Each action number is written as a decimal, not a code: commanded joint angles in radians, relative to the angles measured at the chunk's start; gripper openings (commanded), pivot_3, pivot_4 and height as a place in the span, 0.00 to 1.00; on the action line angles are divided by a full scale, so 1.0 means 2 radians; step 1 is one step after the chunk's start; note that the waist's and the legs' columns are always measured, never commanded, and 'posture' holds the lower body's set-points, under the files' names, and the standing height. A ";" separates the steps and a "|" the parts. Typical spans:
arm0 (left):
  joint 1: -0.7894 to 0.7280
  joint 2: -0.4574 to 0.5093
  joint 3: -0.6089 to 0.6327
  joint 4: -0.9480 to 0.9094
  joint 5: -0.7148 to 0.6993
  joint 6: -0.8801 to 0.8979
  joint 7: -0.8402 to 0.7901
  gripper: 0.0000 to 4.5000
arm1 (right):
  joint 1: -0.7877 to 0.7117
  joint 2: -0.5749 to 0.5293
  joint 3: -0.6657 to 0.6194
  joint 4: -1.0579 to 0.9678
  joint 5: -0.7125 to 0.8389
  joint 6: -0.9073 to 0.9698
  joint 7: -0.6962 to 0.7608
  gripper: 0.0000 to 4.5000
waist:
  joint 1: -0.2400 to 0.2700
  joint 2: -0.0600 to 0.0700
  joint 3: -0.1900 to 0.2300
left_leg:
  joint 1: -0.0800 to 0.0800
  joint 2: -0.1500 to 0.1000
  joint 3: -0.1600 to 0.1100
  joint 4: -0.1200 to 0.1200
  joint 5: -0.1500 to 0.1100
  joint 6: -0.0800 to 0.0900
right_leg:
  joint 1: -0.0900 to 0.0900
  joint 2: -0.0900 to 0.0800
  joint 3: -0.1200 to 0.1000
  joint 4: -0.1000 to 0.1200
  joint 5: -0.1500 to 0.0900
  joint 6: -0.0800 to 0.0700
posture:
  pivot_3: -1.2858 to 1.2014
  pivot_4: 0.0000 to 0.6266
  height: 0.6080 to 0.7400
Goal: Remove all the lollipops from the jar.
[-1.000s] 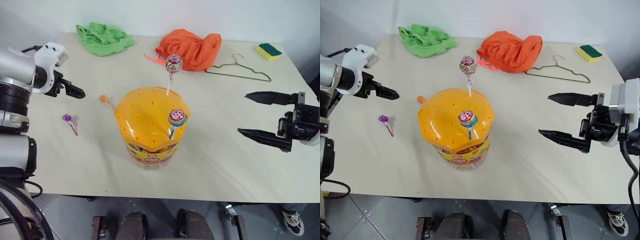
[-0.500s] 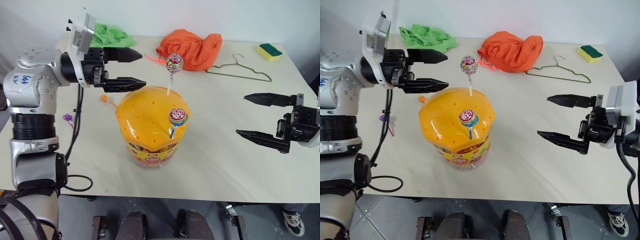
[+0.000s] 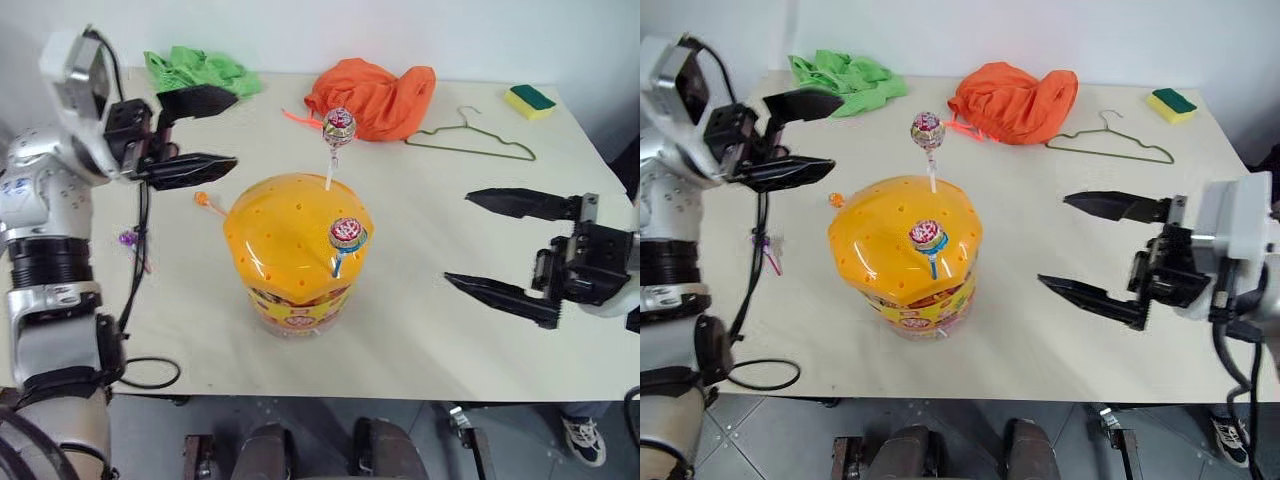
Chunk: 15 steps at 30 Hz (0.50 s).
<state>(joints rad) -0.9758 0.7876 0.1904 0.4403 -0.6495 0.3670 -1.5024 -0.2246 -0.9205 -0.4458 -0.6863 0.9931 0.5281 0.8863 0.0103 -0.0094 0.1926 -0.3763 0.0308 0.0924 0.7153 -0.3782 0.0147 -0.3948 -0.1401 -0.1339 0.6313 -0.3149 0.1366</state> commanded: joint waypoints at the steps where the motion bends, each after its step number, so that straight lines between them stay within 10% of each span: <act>1: 0.033 0.048 -0.011 -0.027 -0.055 0.003 -0.056 1.00 | -0.042 0.017 0.050 -0.030 0.022 0.009 -0.046 1.00 | -0.003 0.000 0.000 | 0.000 0.000 0.000 0.000 0.000 0.000 | 0.000 0.000 0.000 0.000 0.000 0.000 | 0.52 0.24 1.00; 15: 0.258 0.186 0.002 -0.110 -0.188 -0.028 -0.056 1.00 | -0.171 0.082 0.214 0.014 -0.011 0.010 0.018 1.00 | -0.007 0.000 0.000 | 0.000 0.000 0.000 -0.001 0.000 0.000 | 0.000 0.000 0.000 0.000 0.000 0.000 | 0.52 0.24 1.00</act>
<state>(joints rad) -0.4815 1.1233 0.1476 0.2674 -0.9807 0.3342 -1.5024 -0.5461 -0.7620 -0.0280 -0.6537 0.9742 0.5674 0.8852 -0.0034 -0.0100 0.1922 -0.3762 0.0311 0.0920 0.7138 -0.3784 0.0150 -0.3953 -0.1402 -0.1329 0.6304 -0.3151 0.1363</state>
